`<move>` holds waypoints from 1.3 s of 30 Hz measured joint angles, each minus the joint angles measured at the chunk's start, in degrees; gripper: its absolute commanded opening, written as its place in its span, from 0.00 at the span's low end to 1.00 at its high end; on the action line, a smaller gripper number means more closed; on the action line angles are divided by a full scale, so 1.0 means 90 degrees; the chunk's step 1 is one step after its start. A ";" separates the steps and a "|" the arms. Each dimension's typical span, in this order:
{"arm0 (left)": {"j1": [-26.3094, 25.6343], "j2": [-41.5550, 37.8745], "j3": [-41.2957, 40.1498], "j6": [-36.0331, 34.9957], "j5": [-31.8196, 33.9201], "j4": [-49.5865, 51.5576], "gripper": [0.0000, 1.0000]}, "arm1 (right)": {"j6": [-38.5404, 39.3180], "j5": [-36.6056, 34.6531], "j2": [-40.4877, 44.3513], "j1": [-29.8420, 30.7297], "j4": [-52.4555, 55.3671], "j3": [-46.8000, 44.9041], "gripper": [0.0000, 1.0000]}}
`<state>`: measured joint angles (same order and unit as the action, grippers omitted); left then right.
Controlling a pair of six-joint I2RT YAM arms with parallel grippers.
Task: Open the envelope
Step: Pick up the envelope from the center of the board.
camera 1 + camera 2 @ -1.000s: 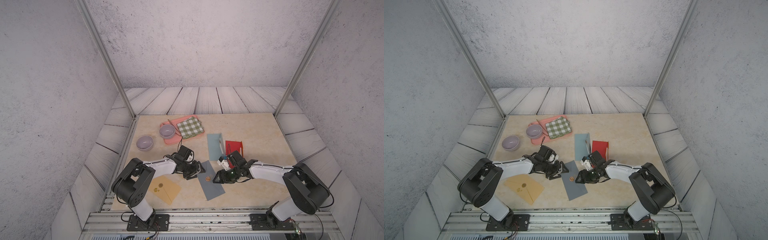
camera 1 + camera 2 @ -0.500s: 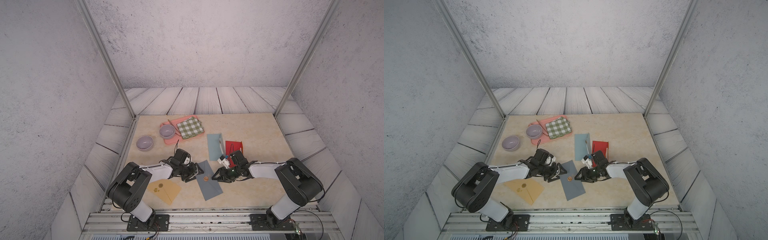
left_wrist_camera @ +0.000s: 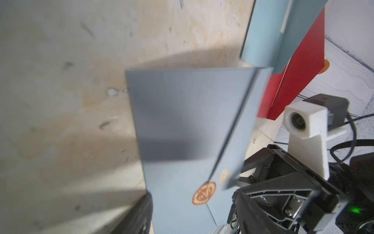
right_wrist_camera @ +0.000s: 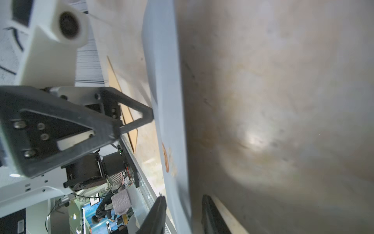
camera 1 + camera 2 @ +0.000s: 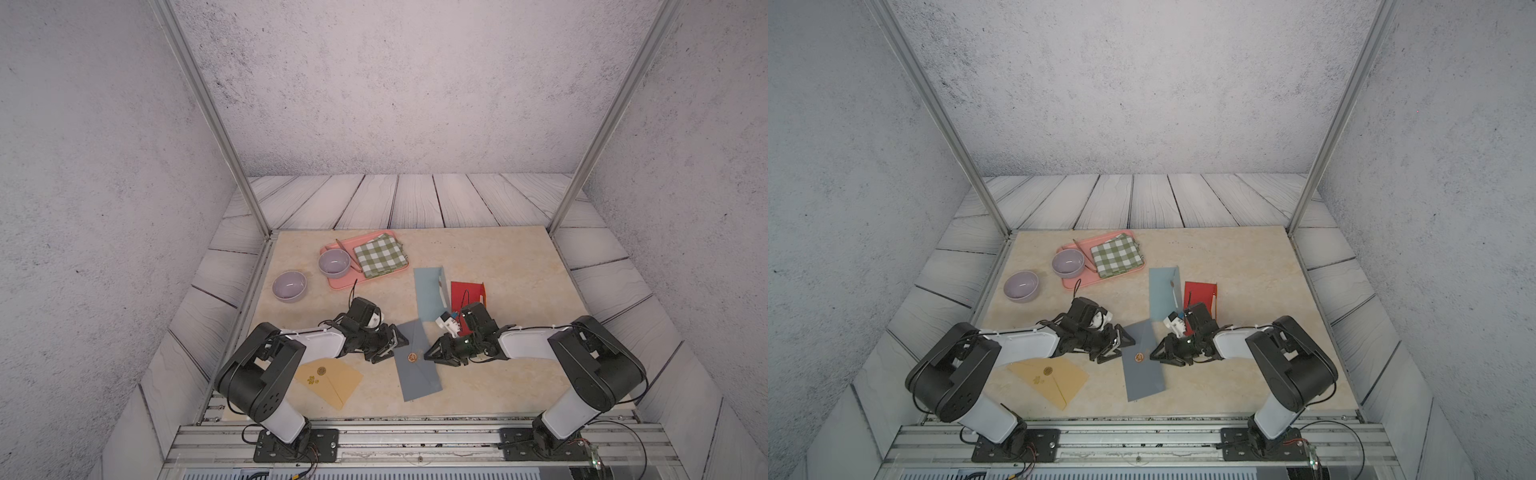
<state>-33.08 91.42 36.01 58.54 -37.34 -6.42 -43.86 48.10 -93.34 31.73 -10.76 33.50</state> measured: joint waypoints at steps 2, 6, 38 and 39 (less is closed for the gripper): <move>-0.0007 0.0012 -0.0005 0.0000 -0.0017 -0.0032 0.71 | -0.0058 0.0046 0.0000 0.0015 -0.0240 0.0002 0.30; -0.0007 0.0010 -0.0034 0.0005 -0.0029 -0.0087 0.70 | -0.0095 0.0068 0.0000 0.0015 -0.0357 0.0027 0.20; 0.1302 -0.2914 0.0284 -0.0619 0.0731 0.0165 0.71 | 0.0901 -0.0867 0.2752 -0.0498 0.1559 0.1231 0.00; 0.1324 -0.2907 0.0374 -0.0648 0.0680 0.0175 0.71 | 0.0928 -0.0950 0.2873 -0.0515 0.1569 0.1231 0.00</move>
<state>-21.17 65.25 39.38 52.71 -31.22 -4.84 -35.51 39.55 -67.48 27.09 3.36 44.58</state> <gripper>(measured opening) 0.707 0.057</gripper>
